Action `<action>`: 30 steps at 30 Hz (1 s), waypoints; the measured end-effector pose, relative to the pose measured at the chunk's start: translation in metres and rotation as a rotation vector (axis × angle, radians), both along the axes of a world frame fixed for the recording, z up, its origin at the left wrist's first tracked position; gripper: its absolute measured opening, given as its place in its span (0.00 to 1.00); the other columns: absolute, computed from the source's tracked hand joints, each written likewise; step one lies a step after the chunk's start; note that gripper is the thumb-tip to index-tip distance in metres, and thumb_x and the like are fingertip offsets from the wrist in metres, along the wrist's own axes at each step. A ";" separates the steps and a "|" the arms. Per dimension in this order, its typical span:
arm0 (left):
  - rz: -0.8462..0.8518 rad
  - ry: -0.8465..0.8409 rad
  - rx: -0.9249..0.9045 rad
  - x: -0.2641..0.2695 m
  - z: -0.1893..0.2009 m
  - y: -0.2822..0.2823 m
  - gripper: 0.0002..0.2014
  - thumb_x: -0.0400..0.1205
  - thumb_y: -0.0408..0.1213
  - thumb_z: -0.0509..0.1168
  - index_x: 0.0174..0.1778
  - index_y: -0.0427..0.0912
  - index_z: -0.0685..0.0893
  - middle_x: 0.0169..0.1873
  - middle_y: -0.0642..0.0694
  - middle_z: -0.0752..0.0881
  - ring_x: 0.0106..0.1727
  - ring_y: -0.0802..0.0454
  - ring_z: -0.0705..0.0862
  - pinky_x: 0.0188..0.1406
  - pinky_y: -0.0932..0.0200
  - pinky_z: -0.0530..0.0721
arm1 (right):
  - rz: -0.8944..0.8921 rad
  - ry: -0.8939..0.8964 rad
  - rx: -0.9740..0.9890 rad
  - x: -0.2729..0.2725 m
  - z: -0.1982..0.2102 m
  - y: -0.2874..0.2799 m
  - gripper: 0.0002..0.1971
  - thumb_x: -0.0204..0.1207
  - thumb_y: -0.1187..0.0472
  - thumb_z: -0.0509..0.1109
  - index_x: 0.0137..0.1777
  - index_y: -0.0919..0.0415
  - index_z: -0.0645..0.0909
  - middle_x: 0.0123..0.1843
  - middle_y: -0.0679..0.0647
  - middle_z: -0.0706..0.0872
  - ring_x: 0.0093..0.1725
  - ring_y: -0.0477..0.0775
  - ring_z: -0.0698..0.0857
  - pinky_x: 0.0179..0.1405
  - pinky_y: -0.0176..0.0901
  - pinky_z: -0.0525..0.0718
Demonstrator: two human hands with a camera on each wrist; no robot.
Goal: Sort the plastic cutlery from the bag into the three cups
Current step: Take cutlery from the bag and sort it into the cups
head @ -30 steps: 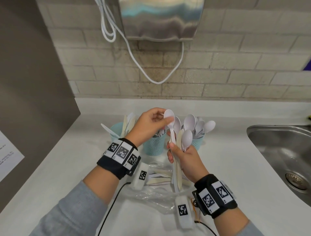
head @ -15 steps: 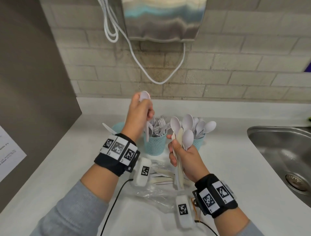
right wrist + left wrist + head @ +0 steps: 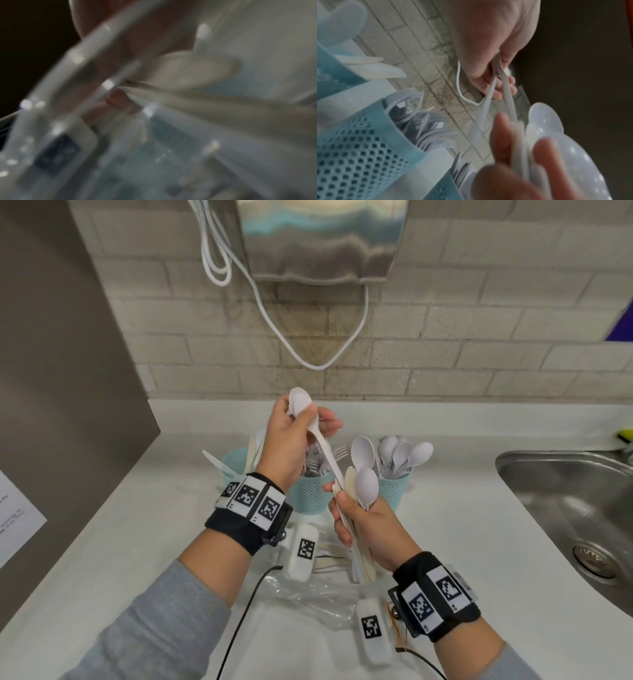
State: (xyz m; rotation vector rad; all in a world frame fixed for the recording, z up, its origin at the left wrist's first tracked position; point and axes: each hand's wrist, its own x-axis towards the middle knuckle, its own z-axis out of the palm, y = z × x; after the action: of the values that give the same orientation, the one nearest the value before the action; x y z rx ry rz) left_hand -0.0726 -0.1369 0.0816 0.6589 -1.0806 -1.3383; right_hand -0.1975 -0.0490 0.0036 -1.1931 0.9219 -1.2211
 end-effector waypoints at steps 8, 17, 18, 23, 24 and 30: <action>-0.132 -0.431 -0.138 -0.001 0.003 0.003 0.11 0.79 0.39 0.68 0.57 0.49 0.81 0.27 0.58 0.77 0.24 0.60 0.69 0.24 0.66 0.72 | 0.010 0.024 -0.005 -0.001 0.004 -0.001 0.13 0.83 0.56 0.59 0.61 0.61 0.79 0.35 0.51 0.76 0.22 0.49 0.71 0.23 0.39 0.72; -0.081 -0.329 -0.062 -0.011 0.003 0.008 0.03 0.81 0.37 0.66 0.44 0.45 0.78 0.29 0.50 0.87 0.22 0.60 0.73 0.22 0.69 0.72 | -0.003 0.084 -0.006 -0.002 0.003 0.002 0.11 0.85 0.59 0.59 0.59 0.61 0.80 0.34 0.51 0.76 0.22 0.49 0.71 0.25 0.42 0.72; 0.000 -0.298 -0.092 -0.009 0.006 0.005 0.04 0.82 0.38 0.64 0.42 0.45 0.78 0.29 0.50 0.86 0.23 0.59 0.74 0.24 0.68 0.73 | -0.018 0.096 0.002 -0.003 0.002 0.002 0.11 0.85 0.58 0.59 0.59 0.60 0.80 0.34 0.51 0.76 0.22 0.49 0.72 0.25 0.41 0.72; 0.136 -0.208 -0.130 -0.001 0.019 -0.006 0.04 0.85 0.35 0.58 0.46 0.41 0.76 0.25 0.51 0.75 0.24 0.55 0.76 0.26 0.60 0.78 | -0.183 0.137 0.000 -0.004 0.000 -0.002 0.11 0.86 0.56 0.57 0.56 0.59 0.79 0.37 0.51 0.79 0.21 0.47 0.71 0.24 0.35 0.72; 0.099 -0.280 -0.099 -0.002 0.017 -0.005 0.05 0.85 0.36 0.59 0.52 0.39 0.77 0.28 0.49 0.78 0.24 0.57 0.78 0.25 0.60 0.79 | -0.225 0.139 -0.007 -0.004 0.000 -0.004 0.11 0.86 0.56 0.57 0.55 0.59 0.78 0.37 0.51 0.80 0.21 0.48 0.70 0.23 0.35 0.72; -0.089 -0.844 -0.120 -0.028 -0.010 0.031 0.32 0.63 0.49 0.81 0.63 0.46 0.80 0.55 0.52 0.85 0.58 0.54 0.83 0.57 0.59 0.81 | -0.406 0.178 -0.030 -0.002 0.004 -0.015 0.10 0.85 0.67 0.55 0.43 0.61 0.73 0.26 0.50 0.74 0.20 0.44 0.70 0.20 0.37 0.68</action>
State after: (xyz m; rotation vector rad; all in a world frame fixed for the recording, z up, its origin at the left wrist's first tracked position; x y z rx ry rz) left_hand -0.1002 -0.1063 0.0716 1.1403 -1.8604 -1.0575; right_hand -0.1993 -0.0644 0.0077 -1.1868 1.3293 -1.4670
